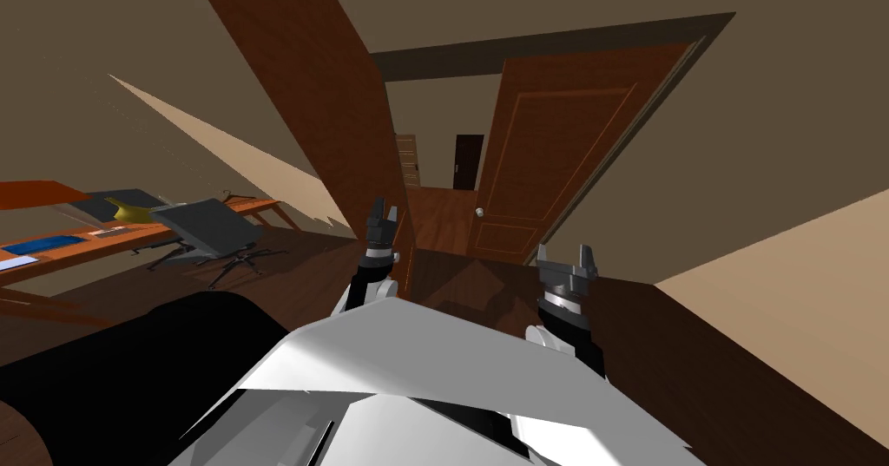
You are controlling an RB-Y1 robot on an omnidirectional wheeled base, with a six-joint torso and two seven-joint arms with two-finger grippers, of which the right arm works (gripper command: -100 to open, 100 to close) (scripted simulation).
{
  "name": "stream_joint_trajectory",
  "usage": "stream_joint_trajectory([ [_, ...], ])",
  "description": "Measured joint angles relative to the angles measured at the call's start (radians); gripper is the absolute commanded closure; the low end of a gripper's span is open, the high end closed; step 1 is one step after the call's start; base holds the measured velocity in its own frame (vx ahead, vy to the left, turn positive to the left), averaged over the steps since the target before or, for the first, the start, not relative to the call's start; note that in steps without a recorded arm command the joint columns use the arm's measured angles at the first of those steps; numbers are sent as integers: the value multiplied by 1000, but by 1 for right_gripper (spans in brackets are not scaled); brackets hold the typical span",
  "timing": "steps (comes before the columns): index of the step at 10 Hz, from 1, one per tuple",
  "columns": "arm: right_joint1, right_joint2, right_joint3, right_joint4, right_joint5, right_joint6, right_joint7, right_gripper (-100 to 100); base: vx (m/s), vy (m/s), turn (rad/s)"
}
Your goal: Pull the door open
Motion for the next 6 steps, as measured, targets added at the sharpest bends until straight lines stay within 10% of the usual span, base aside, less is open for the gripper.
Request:
stream_joint_trajectory([
  [6, -44, -24, 47, 136, -111, -45, -98, -100, 96, -37, 105],
])
